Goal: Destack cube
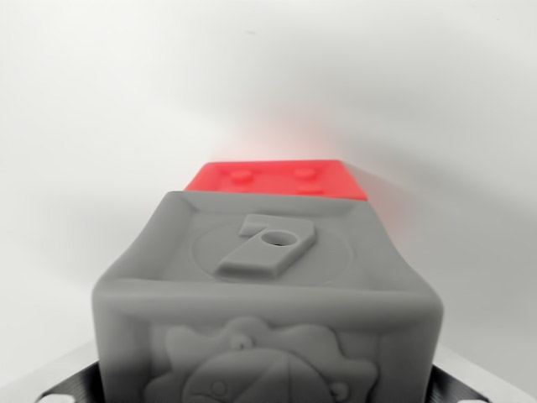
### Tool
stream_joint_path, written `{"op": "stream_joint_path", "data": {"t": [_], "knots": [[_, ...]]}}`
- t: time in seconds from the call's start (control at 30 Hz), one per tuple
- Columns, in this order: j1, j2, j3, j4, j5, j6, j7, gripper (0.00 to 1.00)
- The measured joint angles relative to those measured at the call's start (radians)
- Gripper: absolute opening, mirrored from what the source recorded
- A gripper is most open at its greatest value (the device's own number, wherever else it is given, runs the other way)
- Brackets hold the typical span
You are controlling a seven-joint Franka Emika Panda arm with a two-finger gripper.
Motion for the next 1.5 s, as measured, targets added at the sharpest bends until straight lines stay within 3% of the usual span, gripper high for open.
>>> {"op": "stream_joint_path", "data": {"t": [0.4, 1.03, 1.5], "knots": [[-0.001, -0.069, 0.005, -0.007, 0.017, -0.059, -0.012, 0.00], [0.003, -0.244, 0.008, -0.013, 0.049, -0.220, -0.035, 0.00], [0.003, -0.179, 0.008, 0.069, 0.047, -0.239, -0.032, 0.00]]}}
